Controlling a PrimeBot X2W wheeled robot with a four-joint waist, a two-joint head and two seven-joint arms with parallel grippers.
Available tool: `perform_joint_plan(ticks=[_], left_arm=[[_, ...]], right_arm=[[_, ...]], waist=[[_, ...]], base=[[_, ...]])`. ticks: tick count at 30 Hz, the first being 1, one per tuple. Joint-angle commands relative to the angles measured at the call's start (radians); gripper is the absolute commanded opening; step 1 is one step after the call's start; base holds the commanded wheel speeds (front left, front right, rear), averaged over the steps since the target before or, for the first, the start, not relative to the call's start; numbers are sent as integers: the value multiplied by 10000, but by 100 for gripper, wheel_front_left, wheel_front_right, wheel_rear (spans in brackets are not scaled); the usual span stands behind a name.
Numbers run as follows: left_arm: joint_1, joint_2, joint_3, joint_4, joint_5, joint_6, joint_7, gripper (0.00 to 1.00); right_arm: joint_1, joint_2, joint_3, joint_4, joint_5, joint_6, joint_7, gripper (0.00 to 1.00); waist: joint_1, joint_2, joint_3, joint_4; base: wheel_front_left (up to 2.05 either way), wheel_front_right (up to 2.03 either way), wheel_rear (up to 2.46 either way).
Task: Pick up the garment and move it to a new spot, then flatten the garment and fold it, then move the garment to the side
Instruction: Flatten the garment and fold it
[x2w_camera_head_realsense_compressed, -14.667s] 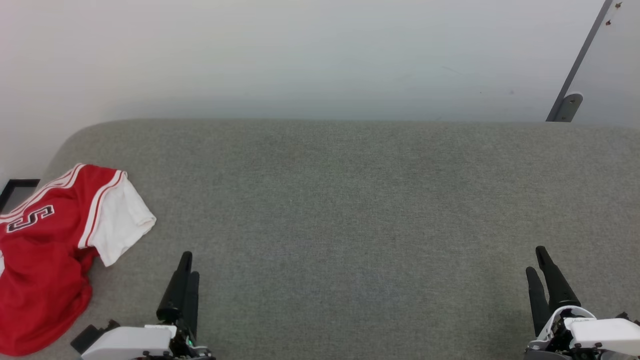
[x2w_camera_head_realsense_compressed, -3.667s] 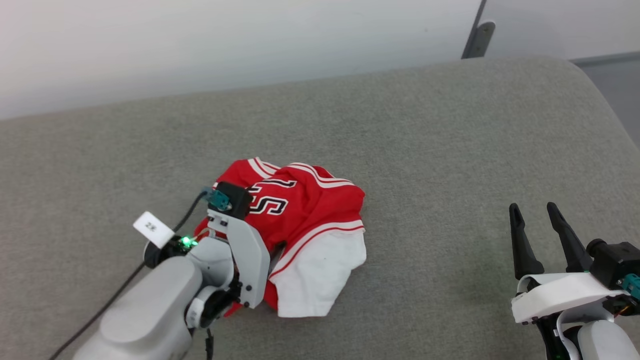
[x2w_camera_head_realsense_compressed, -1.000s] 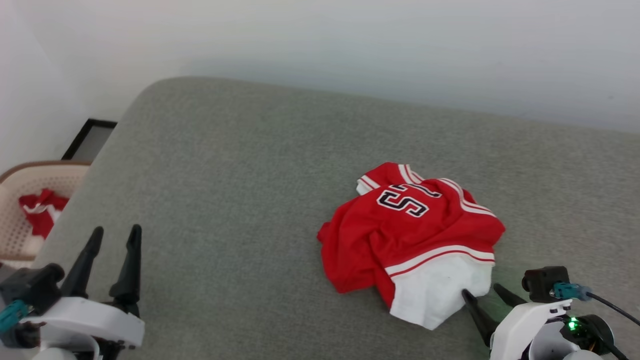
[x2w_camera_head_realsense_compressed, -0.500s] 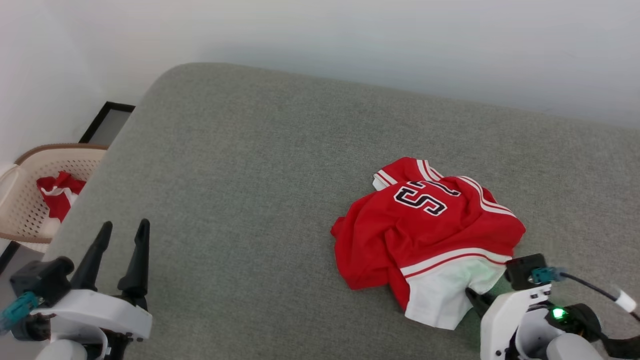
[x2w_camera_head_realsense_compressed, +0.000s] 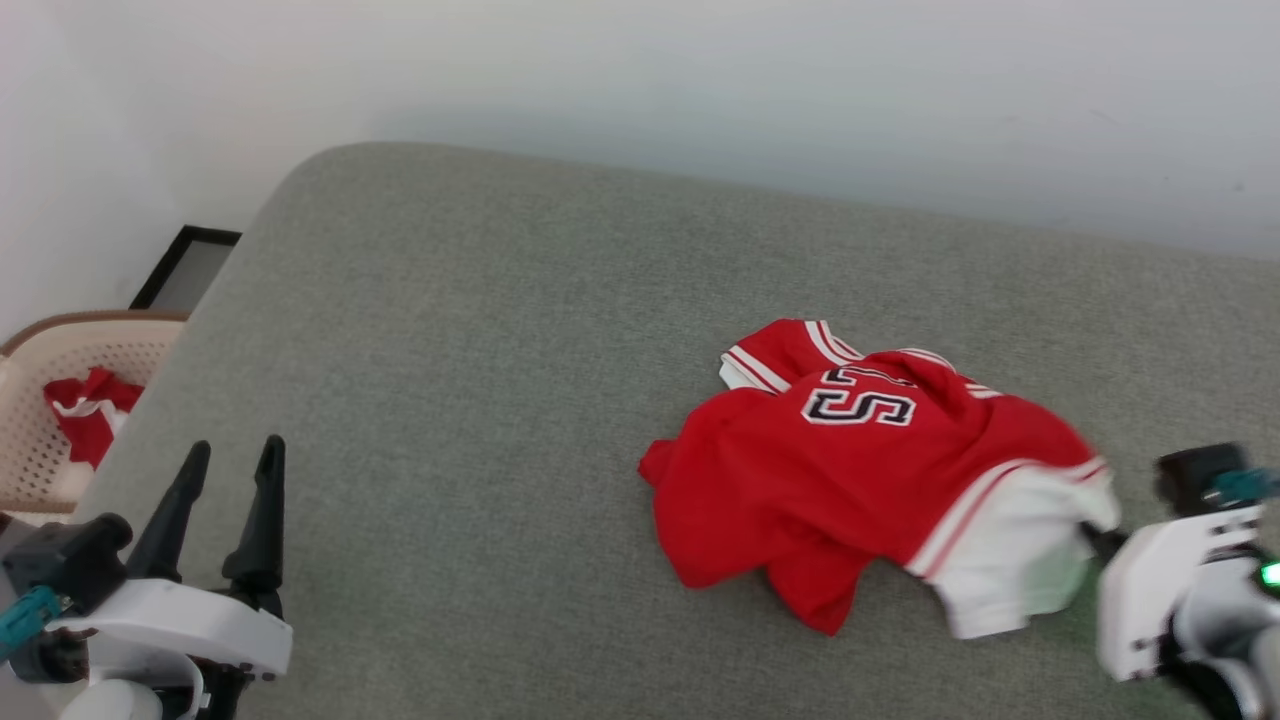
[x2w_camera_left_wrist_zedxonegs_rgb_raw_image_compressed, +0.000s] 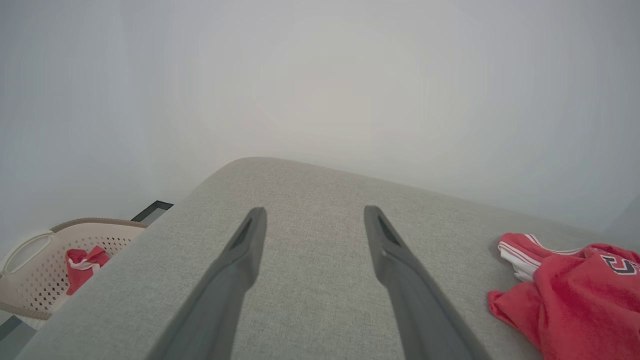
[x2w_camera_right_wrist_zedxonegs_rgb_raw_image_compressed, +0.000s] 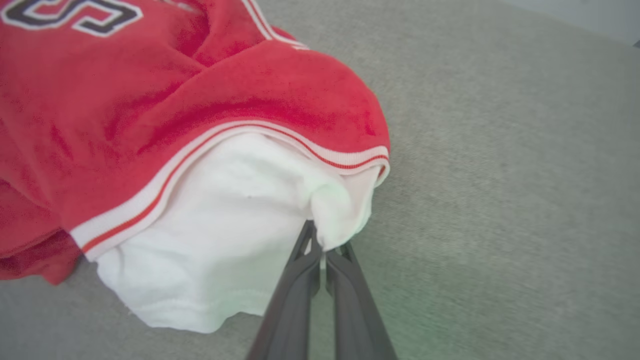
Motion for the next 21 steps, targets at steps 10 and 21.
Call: perform_joint_plan(ticks=[10,21], left_arm=[[-258,-227,-89,155,252,-191,-4,100],[-720,-284,-409,548,364,-395,-4,100]], right_arm=[[-727,-1527,-1309,503,-202,-18,702,0],[-1436,-1791,-1556,3472,-442,-18,428,0]], waist=[[0,0,67,-61],[0,0,112,216]], base=[[0,0,0],[0,0,0]])
